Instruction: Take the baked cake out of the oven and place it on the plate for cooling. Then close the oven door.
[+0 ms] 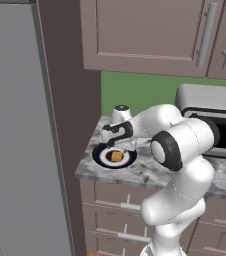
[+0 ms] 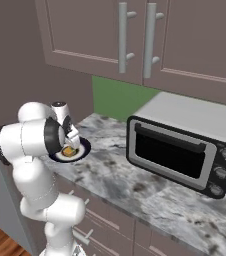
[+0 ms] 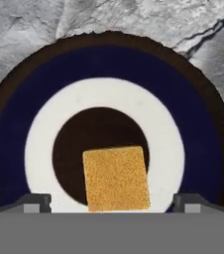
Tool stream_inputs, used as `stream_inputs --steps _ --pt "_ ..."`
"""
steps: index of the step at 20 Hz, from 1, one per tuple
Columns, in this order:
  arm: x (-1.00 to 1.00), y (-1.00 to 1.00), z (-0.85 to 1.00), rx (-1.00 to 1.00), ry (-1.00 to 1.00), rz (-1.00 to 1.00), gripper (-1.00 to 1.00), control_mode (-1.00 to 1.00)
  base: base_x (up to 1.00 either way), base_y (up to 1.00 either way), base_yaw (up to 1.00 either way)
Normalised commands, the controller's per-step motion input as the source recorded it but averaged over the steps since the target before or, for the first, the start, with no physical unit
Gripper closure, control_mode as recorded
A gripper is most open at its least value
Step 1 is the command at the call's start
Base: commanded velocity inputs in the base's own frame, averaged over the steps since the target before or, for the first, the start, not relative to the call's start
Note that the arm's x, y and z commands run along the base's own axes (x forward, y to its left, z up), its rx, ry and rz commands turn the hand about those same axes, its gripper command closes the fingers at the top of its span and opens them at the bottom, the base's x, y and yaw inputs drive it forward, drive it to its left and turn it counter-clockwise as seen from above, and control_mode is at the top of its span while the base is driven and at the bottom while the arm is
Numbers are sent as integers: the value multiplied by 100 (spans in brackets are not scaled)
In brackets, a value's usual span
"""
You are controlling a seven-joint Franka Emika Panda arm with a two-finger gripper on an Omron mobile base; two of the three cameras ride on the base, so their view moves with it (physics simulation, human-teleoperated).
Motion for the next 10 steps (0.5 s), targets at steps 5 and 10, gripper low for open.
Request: stream_inputs --steps 5,10 --pt "-90 -48 97 3 -9 0 -100 -100 0 0 0" --pt "-100 -14 100 4 -5 12 -100 -100 0 0 0"
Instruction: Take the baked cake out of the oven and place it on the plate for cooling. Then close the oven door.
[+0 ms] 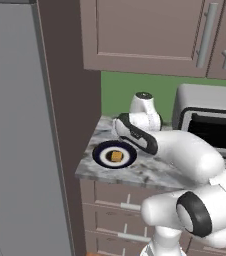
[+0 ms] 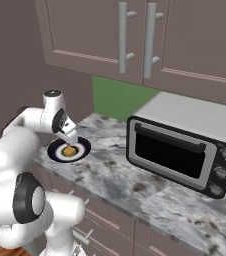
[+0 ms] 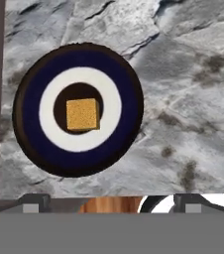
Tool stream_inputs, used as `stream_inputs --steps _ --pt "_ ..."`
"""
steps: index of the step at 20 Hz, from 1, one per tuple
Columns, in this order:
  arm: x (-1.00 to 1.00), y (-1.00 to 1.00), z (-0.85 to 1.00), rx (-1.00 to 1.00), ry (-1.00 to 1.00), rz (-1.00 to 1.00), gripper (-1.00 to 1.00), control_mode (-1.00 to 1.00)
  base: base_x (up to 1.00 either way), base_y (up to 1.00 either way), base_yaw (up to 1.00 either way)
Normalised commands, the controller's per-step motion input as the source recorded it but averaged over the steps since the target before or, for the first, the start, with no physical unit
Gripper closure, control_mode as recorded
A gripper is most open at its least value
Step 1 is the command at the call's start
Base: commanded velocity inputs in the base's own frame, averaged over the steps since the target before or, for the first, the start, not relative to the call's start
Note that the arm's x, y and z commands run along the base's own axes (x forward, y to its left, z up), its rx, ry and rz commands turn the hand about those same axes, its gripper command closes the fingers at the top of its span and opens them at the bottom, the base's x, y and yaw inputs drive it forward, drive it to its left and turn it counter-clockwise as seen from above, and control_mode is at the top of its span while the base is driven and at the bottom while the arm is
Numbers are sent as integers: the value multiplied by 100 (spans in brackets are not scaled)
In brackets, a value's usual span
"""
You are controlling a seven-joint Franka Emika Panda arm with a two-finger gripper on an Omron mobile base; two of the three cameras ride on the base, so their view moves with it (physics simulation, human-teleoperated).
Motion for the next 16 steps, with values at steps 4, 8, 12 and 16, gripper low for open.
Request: stream_inputs --steps 4,8,12,16 --pt "-100 0 96 0 -1 25 -100 -100 0 0 0" --pt "-100 0 67 0 0 32 -100 -100 0 0 0" --pt "-95 0 37 -3 0 29 -100 -100 0 0 0" --pt "-53 0 23 -10 -1 12 -100 -100 0 0 0"
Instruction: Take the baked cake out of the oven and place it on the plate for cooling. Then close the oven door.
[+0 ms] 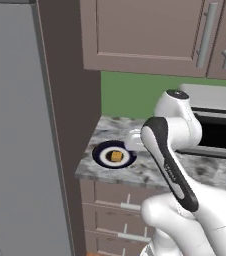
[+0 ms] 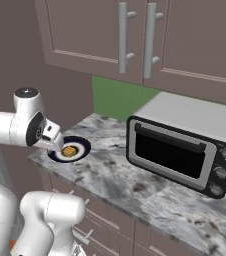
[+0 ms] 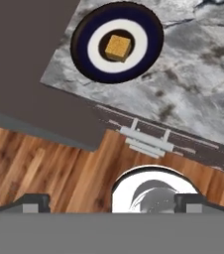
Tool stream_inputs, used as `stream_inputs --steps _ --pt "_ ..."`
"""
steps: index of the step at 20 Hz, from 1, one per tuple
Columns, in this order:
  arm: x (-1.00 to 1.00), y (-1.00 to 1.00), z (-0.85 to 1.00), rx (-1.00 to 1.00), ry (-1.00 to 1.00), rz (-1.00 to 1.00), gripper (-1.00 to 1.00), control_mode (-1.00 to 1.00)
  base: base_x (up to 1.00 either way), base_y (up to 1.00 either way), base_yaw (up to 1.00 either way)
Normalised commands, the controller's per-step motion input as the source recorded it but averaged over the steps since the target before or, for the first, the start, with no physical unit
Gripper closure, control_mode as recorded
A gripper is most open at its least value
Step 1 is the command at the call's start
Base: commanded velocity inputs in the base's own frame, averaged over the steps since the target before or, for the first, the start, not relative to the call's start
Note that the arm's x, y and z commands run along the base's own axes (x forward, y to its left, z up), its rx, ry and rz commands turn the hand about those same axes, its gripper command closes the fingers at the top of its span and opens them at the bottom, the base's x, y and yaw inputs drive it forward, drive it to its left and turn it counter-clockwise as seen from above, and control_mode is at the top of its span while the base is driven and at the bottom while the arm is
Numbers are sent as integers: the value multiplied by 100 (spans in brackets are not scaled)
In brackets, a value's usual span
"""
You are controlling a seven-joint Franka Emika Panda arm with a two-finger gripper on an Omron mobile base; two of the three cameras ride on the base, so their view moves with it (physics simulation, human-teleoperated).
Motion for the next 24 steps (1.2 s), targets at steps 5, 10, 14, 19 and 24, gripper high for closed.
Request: stream_inputs --steps 5,10,14,19,24 --pt "-17 0 11 -18 -8 2 -100 -100 0 0 0" --pt "-34 -20 0 -12 -4 0 -100 -100 0 0 0" --pt "0 0 0 0 0 0 -100 100 -98 -14 0" --pt "0 0 0 0 0 0 -100 100 -86 41 39" --pt "0 0 0 0 0 0 -100 100 -23 69 88"
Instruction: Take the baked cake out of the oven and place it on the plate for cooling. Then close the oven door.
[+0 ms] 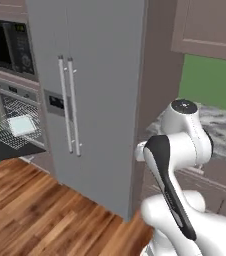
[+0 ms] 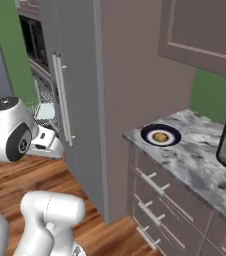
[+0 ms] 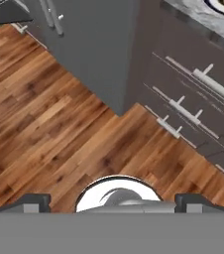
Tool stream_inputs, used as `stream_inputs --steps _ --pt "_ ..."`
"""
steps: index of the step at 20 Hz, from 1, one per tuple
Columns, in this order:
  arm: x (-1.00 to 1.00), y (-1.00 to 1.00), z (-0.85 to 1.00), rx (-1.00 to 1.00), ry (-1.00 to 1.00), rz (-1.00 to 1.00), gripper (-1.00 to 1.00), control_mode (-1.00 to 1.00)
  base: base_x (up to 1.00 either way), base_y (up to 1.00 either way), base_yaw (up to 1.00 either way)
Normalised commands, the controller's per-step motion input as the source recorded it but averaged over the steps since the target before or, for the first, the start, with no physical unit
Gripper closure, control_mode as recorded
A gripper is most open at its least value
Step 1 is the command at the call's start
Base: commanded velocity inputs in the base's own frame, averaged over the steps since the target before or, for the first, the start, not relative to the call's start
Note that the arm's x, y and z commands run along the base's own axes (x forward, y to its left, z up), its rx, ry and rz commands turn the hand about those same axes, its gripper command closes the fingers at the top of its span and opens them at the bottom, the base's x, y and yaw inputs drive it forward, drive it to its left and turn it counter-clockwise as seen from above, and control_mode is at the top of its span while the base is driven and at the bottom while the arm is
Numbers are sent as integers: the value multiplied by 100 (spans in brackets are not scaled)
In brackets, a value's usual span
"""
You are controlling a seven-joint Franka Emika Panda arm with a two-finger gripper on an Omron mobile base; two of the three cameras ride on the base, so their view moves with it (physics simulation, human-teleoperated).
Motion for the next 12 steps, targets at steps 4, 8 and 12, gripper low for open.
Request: stream_inputs --steps 4,8,12 --pt "0 0 0 0 0 0 -100 100 21 47 63" --pt "0 0 0 0 0 0 -100 100 74 49 30" --pt "0 0 0 0 0 0 -100 100 63 74 23"
